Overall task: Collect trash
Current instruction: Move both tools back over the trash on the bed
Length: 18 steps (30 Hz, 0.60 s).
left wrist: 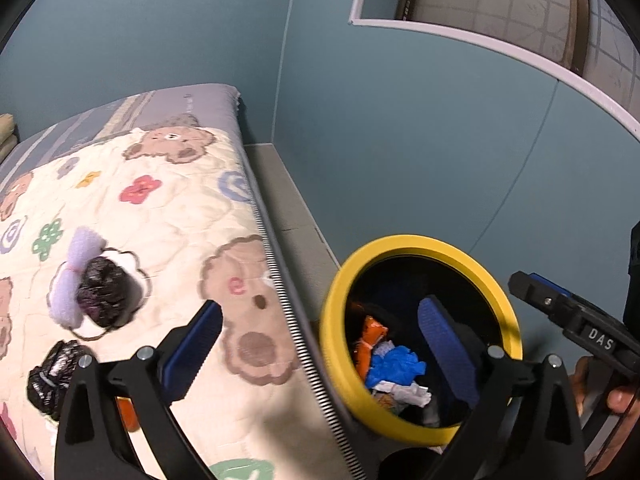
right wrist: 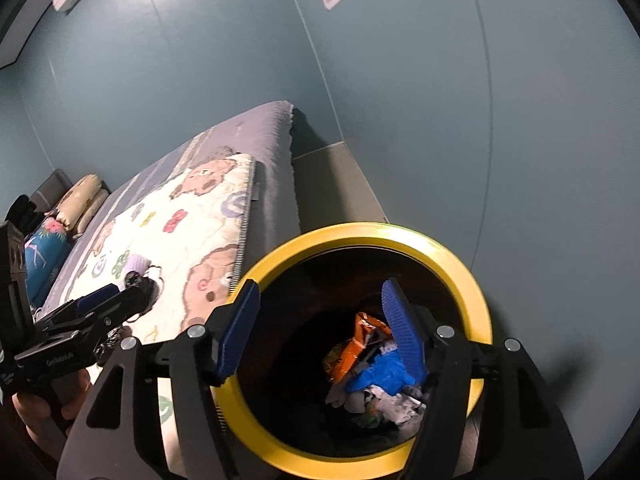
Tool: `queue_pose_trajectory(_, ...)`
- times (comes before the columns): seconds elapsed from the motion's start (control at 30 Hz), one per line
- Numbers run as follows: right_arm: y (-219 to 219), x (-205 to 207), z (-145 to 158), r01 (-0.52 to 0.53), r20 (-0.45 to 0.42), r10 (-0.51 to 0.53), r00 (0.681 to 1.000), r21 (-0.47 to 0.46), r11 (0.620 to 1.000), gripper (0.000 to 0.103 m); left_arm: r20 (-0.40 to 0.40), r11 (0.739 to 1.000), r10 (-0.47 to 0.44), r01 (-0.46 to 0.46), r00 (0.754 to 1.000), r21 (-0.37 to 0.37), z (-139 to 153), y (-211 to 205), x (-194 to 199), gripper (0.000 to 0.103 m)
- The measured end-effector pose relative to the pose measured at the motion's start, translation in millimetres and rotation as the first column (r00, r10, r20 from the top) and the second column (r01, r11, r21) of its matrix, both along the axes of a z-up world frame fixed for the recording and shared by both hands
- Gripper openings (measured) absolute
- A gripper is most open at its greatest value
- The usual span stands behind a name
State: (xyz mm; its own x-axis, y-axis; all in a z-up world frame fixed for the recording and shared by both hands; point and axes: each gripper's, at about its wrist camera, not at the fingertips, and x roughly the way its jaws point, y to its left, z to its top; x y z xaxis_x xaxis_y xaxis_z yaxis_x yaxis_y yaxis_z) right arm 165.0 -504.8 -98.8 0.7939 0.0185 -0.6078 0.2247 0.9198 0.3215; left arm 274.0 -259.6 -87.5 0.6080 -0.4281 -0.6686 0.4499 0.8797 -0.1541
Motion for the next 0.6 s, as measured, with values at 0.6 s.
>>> queue_pose_trajectory(0.6,98,17,31,-0.185,0.032,0.186,0.982,-0.036,0.982,0.065,0.048,0.981,0.187,-0.189,0.981,0.038,14,139,1,0.095)
